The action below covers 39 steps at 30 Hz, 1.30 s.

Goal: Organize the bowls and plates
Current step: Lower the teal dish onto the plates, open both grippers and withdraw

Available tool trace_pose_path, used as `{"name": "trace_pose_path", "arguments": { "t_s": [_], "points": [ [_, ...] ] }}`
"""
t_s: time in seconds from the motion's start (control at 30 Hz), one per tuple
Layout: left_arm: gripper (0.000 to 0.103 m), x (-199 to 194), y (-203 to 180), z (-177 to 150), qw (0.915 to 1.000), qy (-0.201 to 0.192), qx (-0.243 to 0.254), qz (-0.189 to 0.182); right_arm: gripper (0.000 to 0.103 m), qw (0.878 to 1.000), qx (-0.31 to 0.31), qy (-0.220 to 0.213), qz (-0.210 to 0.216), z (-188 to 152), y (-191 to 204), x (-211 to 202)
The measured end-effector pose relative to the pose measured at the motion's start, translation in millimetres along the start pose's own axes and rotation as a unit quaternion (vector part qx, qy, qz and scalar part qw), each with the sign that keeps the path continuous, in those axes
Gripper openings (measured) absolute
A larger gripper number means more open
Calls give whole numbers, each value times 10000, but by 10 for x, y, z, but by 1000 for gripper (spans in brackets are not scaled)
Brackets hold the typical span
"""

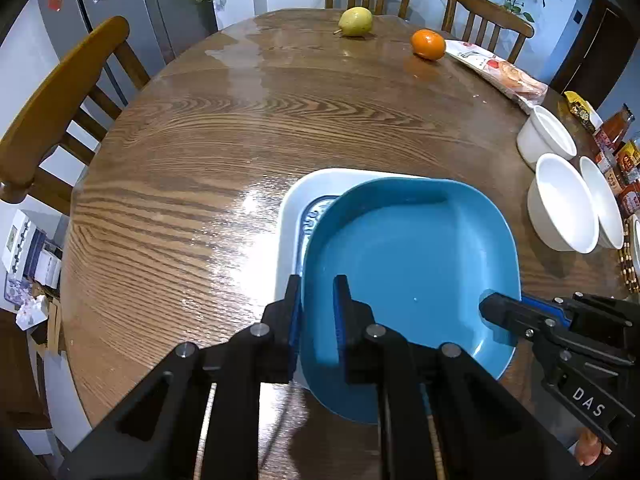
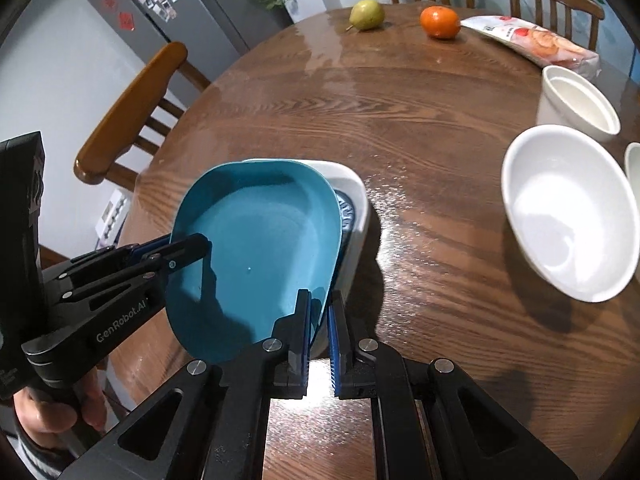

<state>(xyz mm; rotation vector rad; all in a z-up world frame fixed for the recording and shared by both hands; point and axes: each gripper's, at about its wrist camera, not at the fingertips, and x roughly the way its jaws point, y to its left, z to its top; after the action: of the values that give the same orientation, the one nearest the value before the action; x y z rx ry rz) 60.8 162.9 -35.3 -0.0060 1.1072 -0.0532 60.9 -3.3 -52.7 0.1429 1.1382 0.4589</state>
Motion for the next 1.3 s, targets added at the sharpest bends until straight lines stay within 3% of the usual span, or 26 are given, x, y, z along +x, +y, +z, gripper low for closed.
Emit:
{"name": "trace_pose_path", "arguments": {
  "t_s": [0.43, 1.07, 1.23, 1.3],
  "points": [
    [14, 179, 20, 122, 9994, 163, 276, 138, 11, 9997, -52, 125, -226, 21, 92, 168],
    [18, 146, 24, 96, 9977, -27, 453, 502, 12, 9951, -549, -202, -798, 33, 301, 73],
    [40, 102, 53, 102, 9979, -113, 385, 509, 32, 9937, -514, -278, -957, 37, 269, 42],
    [46, 79, 67, 103, 9982, -130, 336, 483, 32, 9941, -474, -341, -909, 38, 244, 0]
  ]
}}
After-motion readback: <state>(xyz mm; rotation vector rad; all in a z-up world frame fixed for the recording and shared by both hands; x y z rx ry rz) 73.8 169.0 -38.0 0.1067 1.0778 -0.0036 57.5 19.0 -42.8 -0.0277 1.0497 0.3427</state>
